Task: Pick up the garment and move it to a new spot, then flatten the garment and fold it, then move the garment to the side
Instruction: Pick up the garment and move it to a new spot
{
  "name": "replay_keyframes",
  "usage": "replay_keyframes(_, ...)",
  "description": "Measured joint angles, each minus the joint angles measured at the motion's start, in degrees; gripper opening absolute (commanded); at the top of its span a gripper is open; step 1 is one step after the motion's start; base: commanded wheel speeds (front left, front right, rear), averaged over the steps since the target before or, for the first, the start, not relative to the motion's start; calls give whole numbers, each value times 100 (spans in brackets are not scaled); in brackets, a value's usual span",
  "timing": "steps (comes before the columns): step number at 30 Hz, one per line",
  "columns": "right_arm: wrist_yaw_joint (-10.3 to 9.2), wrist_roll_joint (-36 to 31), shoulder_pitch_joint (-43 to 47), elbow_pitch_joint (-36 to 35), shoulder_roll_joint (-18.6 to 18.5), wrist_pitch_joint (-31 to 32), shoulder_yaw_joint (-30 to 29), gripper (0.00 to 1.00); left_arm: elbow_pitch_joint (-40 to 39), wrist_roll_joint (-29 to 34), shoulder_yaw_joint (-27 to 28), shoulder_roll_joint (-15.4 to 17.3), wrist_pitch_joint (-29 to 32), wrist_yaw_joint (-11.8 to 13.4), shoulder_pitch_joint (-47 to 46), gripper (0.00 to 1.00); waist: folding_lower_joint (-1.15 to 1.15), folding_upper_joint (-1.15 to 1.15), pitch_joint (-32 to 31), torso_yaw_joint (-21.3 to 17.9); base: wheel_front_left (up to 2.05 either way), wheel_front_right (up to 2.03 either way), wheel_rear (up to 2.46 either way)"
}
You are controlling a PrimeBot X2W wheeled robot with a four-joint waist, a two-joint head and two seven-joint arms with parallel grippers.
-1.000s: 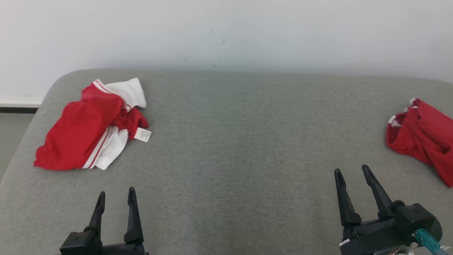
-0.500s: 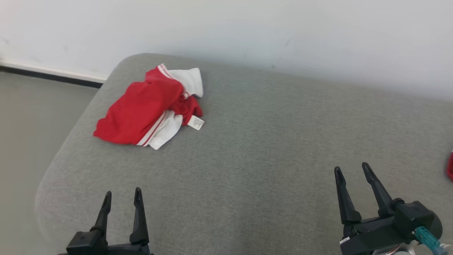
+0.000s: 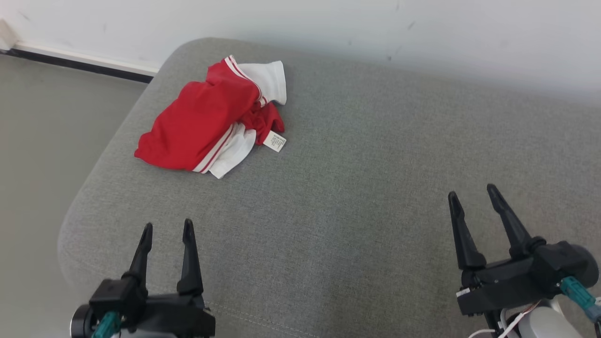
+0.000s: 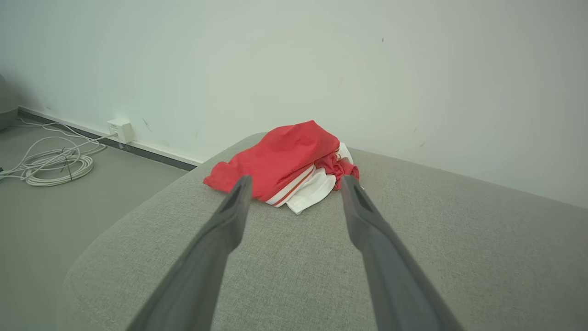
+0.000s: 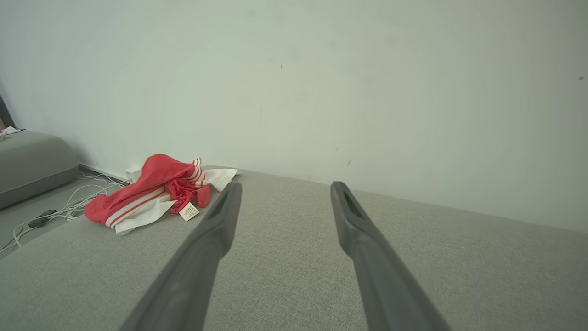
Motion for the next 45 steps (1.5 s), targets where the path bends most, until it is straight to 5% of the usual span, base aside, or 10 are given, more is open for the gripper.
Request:
replay_keyframes(9,1,-155,-446,-164,-192,157,-80,100,405,8,-155,-47,209,-52,-1453,100,0,0,435,-104,0,0,0)
replay_keyframes(21,73,-292,-1056,-431,-378,392,-83,100,2191,65,67,126,848,-54,-3727,100,1,1,1065,-373,0,0,0)
replay_keyframes(45,237,-457,-1727,-658,-464,694,70,100,4756,270,294,375,1548,-18,-5661,100,0,1,2178,-1015,0,0,0)
